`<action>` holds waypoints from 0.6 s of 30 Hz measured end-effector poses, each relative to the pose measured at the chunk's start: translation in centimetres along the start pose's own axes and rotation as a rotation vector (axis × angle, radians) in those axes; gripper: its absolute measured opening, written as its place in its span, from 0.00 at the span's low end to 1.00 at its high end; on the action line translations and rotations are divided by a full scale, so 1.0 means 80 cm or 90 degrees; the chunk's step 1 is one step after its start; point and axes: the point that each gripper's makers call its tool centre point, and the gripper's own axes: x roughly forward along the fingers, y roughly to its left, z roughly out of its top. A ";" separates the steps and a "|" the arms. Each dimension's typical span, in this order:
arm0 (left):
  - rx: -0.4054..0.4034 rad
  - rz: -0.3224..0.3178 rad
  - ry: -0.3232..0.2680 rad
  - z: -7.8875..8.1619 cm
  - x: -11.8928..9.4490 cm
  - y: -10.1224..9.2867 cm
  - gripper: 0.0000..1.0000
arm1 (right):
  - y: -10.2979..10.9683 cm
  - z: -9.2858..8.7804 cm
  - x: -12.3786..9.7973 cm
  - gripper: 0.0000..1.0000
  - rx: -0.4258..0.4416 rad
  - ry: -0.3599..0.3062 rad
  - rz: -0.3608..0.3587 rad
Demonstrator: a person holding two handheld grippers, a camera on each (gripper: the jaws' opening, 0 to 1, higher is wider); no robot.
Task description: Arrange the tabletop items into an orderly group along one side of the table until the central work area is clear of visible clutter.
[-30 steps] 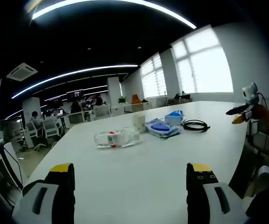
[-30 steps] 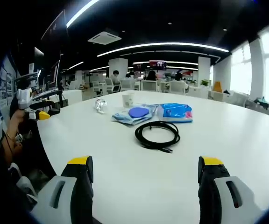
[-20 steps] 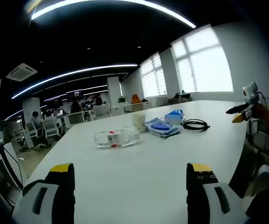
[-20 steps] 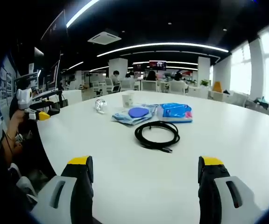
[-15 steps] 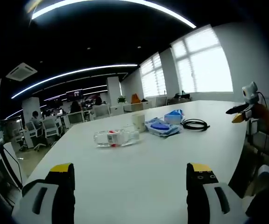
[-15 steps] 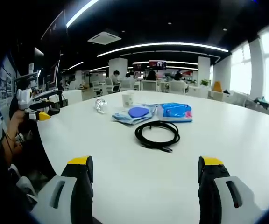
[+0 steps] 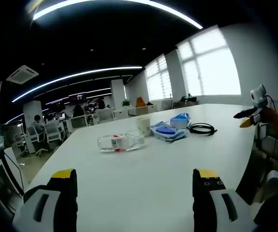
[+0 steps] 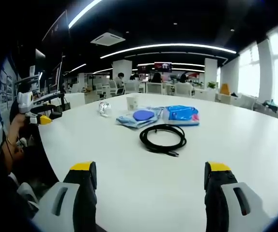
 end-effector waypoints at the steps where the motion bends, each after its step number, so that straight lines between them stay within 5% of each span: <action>1: 0.000 0.000 0.001 0.000 0.000 0.000 1.00 | 0.000 0.000 0.000 0.90 0.001 0.000 0.001; 18: 0.000 0.002 -0.002 0.000 0.000 0.002 0.99 | 0.000 -0.002 0.001 0.90 0.000 0.006 0.000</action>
